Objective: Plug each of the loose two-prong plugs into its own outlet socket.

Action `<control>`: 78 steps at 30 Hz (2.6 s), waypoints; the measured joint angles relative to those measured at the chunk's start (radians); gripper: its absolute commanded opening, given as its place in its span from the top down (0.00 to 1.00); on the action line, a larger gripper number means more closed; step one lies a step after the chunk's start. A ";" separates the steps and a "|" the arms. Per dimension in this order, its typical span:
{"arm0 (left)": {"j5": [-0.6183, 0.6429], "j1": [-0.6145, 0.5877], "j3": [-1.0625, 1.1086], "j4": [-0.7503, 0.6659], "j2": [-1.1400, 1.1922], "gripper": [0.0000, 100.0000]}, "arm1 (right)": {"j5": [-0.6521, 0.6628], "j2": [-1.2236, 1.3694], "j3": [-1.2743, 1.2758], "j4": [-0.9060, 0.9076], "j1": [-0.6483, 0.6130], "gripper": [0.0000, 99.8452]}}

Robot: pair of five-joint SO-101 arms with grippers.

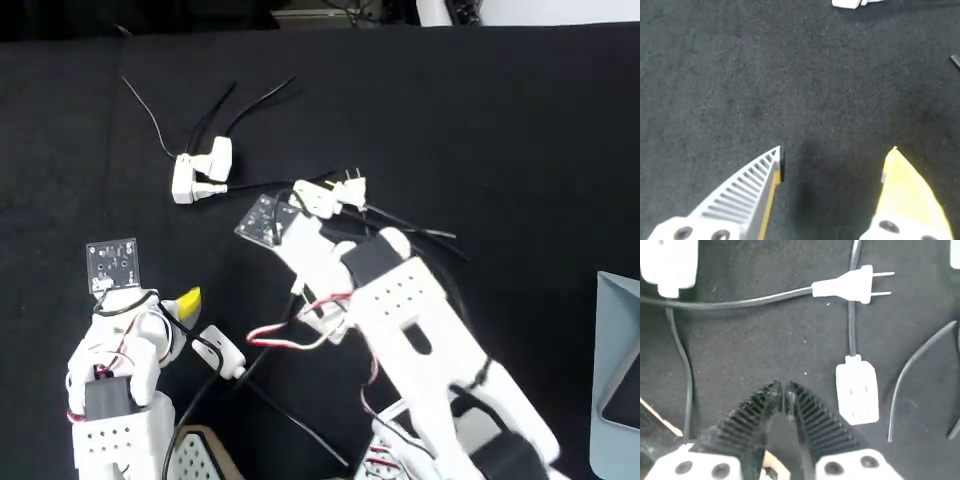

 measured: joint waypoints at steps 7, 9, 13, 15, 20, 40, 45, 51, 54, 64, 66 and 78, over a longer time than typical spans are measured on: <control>0.000 0.000 0.000 0.000 0.000 0.68 | -0.061 -0.068 0.109 0.006 0.000 0.99; 0.000 0.000 0.000 0.000 0.000 0.68 | -0.110 -0.086 0.141 -0.012 0.000 0.99; 0.000 0.000 0.000 0.000 0.000 0.68 | -0.216 -0.118 0.224 -0.103 0.000 0.99; 0.000 0.000 0.000 0.000 0.000 0.68 | -0.259 -0.135 0.258 -0.161 0.000 0.98; 0.000 0.000 0.000 0.000 0.000 0.68 | -0.316 -0.167 0.348 -0.298 0.000 0.90; 0.000 0.000 0.000 0.000 0.000 0.68 | 0.462 -0.176 0.384 -0.318 0.000 0.77; 0.000 0.000 0.000 0.000 0.000 0.68 | 0.497 -0.176 0.384 -0.318 0.000 0.78; 0.000 0.000 0.000 0.000 0.000 0.68 | 0.497 -0.166 0.384 -0.362 0.000 0.77; 0.000 0.000 0.000 0.000 0.000 0.68 | 0.499 -0.115 0.382 -0.374 0.000 0.77; 0.000 0.000 0.000 0.000 0.000 0.68 | 0.528 0.089 0.321 -0.473 -0.006 0.77; 0.000 0.000 0.000 0.000 0.000 0.68 | 0.548 0.101 0.298 -0.473 -0.021 0.77; 0.000 0.000 0.000 0.000 0.000 0.68 | 0.559 0.118 0.278 -0.477 -0.141 0.64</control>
